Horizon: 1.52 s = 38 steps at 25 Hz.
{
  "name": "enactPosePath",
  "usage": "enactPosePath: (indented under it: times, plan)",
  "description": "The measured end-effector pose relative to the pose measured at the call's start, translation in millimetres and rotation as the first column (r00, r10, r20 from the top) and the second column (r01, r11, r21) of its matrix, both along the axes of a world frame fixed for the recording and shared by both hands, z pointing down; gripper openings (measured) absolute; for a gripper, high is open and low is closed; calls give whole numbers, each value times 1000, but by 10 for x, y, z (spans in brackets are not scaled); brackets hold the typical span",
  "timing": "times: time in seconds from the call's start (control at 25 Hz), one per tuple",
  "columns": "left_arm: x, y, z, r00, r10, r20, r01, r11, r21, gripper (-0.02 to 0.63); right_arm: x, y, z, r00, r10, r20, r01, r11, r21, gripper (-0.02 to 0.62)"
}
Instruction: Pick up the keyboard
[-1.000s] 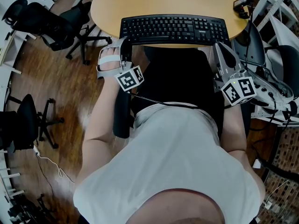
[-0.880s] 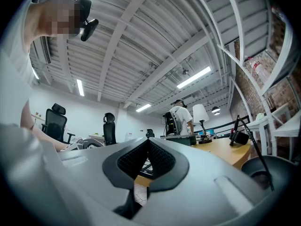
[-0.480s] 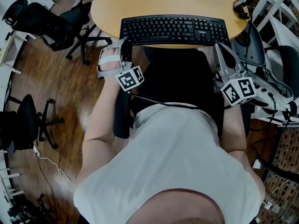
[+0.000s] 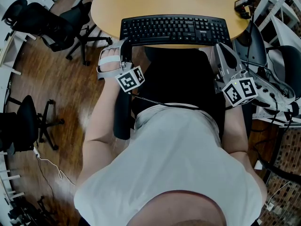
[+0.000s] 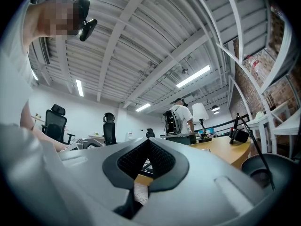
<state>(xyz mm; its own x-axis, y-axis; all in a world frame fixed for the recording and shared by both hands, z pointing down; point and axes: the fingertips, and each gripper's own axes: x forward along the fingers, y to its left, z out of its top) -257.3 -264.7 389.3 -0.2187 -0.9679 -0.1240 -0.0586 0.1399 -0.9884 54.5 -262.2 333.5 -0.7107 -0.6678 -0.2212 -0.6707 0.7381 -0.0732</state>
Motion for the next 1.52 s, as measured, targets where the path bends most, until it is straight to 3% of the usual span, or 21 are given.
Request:
enactPosePath:
  times: [0.68, 0.8, 0.92, 1.04, 1.2, 1.32, 1.4, 1.52]
  plan:
    - [-36, 111, -132, 999, 18, -32, -17, 1000, 23, 410, -54, -19, 3, 998, 25, -58, -23, 999, 44, 3]
    - [-14, 100, -115, 999, 19, -40, -18, 1000, 19, 411, -31, -22, -3, 991, 58, -121, -47, 995, 93, 3]
    - [-12, 91, -112, 999, 15, -43, -15, 1000, 9, 411, -39, -45, 0, 963, 118, -240, -76, 981, 178, 3]
    - [-5, 80, -110, 999, 13, -46, -13, 1000, 2, 413, -49, -65, -32, 915, 194, -354, -96, 956, 277, 3]
    - [-3, 79, -109, 998, 16, -53, -16, 1000, 1, 413, -54, -92, -46, 820, 305, -484, -99, 909, 406, 5]
    - [-23, 79, -119, 998, 13, -55, -13, 1000, 0, 413, -47, -140, 7, 755, 346, -557, -71, 887, 456, 63]
    - [-20, 73, -122, 998, 13, -57, -13, 1000, -2, 413, 2, -186, 78, 673, 400, -622, -56, 866, 496, 86]
    - [-11, 74, -129, 998, 11, -63, -11, 1000, -3, 413, 80, -261, 261, 473, 490, -733, 12, 828, 561, 144]
